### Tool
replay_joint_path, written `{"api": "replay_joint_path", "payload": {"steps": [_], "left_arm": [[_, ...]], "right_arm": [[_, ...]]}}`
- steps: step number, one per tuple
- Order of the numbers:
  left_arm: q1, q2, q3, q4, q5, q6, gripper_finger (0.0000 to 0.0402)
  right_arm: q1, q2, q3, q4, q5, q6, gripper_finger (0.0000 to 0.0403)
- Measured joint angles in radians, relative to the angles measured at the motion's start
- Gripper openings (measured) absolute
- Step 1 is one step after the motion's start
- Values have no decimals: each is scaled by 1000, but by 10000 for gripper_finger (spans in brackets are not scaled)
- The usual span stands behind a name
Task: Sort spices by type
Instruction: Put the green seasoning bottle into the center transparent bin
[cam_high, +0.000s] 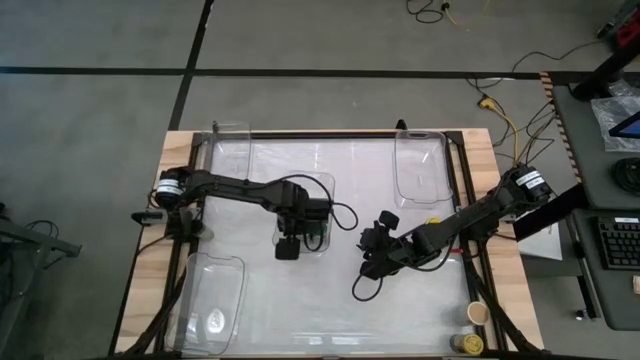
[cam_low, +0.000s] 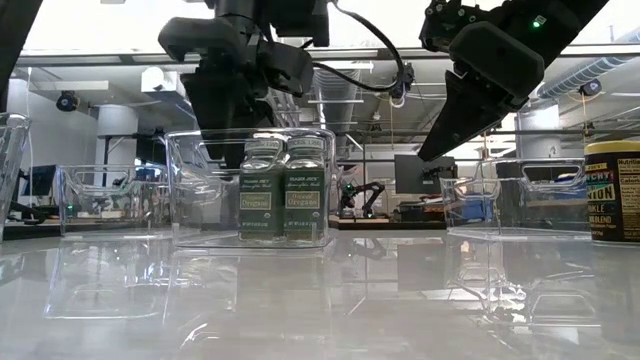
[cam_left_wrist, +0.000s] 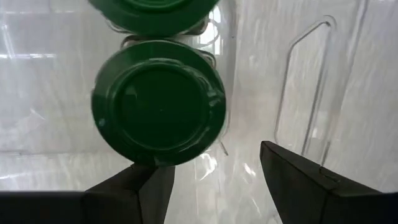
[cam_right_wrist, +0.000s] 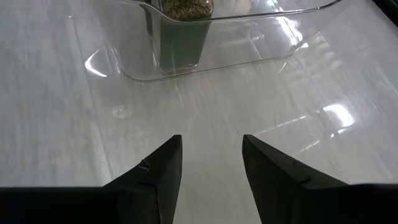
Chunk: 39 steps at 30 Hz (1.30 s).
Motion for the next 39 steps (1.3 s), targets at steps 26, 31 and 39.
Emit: {"api": "replay_joint_path", "payload": {"steps": [26, 31, 39], "left_arm": [[-3, -2, 0, 2, 43, -4, 217], [-5, -2, 0, 5, 59, 4, 217], [-6, -2, 0, -20, 57, 24, 217]], "right_arm": [[0, 0, 0, 0, 0, 4, 141], [0, 0, 0, 0, 0, 4, 149], [0, 0, 0, 0, 0, 8, 156]]}}
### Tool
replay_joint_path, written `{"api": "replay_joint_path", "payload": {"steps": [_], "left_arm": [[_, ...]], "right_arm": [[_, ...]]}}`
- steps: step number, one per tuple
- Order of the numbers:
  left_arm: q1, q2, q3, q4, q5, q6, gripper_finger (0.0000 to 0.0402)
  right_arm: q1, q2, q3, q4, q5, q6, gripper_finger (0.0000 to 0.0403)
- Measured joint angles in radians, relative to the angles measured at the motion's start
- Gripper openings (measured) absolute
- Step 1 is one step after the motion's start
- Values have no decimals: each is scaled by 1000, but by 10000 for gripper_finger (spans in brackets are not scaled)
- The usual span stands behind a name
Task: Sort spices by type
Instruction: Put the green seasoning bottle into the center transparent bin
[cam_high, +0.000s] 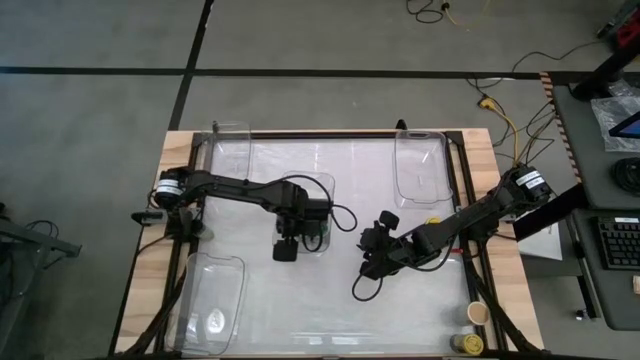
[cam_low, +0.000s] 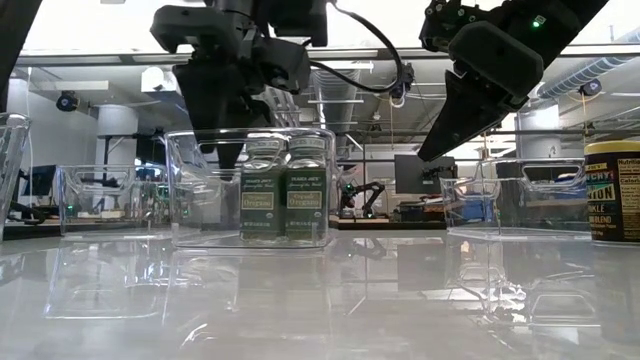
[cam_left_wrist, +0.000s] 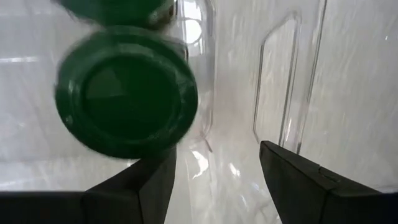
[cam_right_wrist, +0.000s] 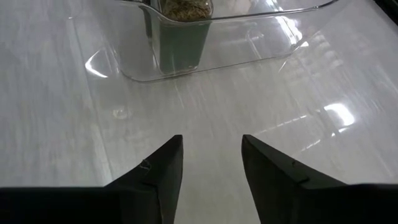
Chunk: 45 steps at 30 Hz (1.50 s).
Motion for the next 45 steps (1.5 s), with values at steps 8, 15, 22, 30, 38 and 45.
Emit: {"api": "replay_joint_path", "payload": {"steps": [8, 15, 22, 30, 38, 45], "left_arm": [[-2, 0, 0, 15, -40, -5, 217], [-4, 0, 0, 25, -6, -9, 217], [-4, -5, 0, 26, 10, 1, 217], [-4, -5, 0, 26, 11, 2, 217], [-1, -6, 0, 9, -15, 25, 217], [9, -16, 0, 16, -180, 17, 217]], "right_arm": [[0, 0, 0, 0, 0, 2, 152], [0, 0, 0, 0, 0, 12, 136], [0, 0, 0, 0, 0, 10, 125], [0, 0, 0, 0, 0, 8, 128], [0, 0, 0, 0, 0, 7, 143], [0, 0, 0, 0, 0, 10, 147]]}}
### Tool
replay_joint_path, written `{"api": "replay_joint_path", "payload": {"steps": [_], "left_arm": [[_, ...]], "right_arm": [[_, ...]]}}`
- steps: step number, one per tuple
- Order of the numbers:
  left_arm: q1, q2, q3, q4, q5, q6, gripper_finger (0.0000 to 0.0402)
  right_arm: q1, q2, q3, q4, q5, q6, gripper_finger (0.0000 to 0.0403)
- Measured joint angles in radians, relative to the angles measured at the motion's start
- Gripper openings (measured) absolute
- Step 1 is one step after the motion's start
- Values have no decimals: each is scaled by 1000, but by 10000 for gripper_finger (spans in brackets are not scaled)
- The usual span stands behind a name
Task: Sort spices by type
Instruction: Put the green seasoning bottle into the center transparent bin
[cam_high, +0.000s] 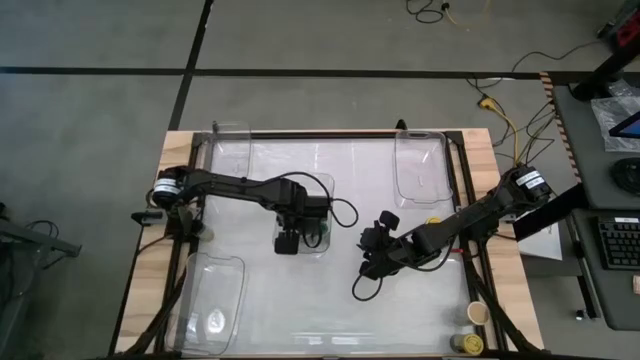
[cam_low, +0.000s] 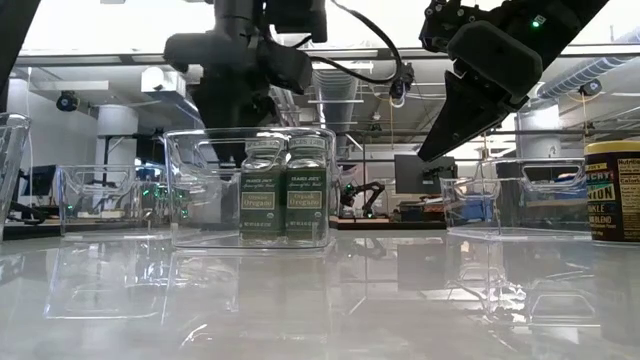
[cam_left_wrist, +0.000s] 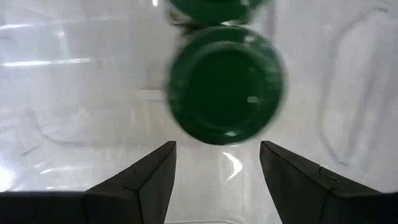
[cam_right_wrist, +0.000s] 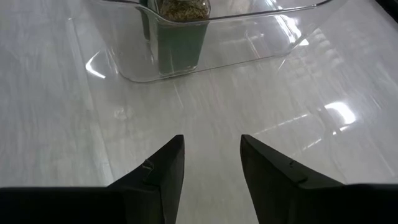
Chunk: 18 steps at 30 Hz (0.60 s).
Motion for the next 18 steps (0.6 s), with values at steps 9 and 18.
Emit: {"api": "replay_joint_path", "payload": {"steps": [9, 18], "left_arm": [[6, 10, 0, 42, -104, -30, 217], [5, 10, 0, 53, -54, -31, 217]], "right_arm": [[0, 0, 0, 0, 0, 2, 129], [0, 0, 0, 0, 0, 8, 118]]}}
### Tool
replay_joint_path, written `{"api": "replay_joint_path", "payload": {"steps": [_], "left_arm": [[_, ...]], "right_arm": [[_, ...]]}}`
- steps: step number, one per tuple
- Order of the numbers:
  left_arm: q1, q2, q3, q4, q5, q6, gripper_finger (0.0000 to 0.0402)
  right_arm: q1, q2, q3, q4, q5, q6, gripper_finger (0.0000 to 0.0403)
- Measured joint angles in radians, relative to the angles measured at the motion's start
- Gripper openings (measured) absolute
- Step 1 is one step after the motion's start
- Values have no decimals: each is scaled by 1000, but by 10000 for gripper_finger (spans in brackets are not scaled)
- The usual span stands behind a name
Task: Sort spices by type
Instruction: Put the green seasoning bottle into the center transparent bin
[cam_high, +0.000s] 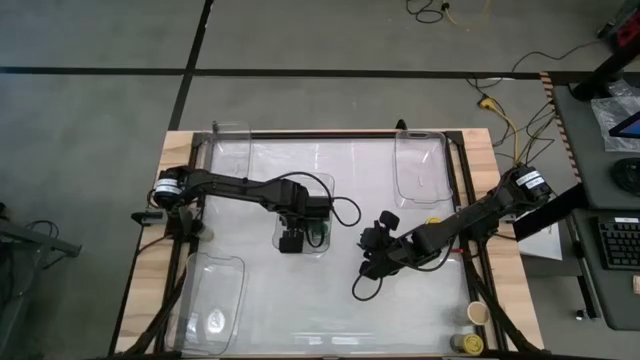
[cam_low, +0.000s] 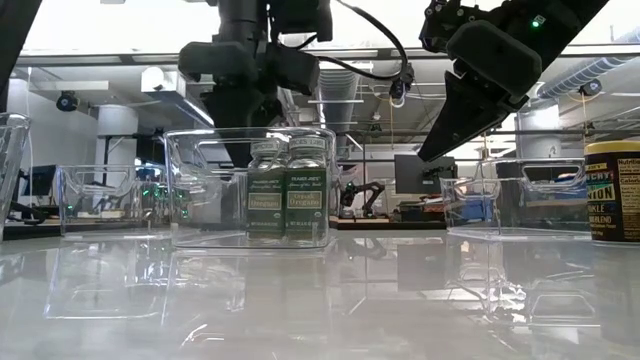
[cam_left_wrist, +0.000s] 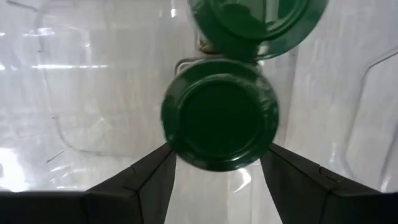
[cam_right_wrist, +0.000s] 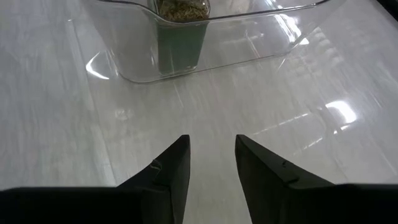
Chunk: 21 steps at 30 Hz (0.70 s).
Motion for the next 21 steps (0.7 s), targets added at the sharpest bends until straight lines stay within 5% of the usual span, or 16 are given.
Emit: {"api": "replay_joint_path", "payload": {"steps": [21], "left_arm": [[-7, 0, 0, -16, 79, 51, 217]], "right_arm": [[0, 0, 0, 0, 0, -1, 144]]}}
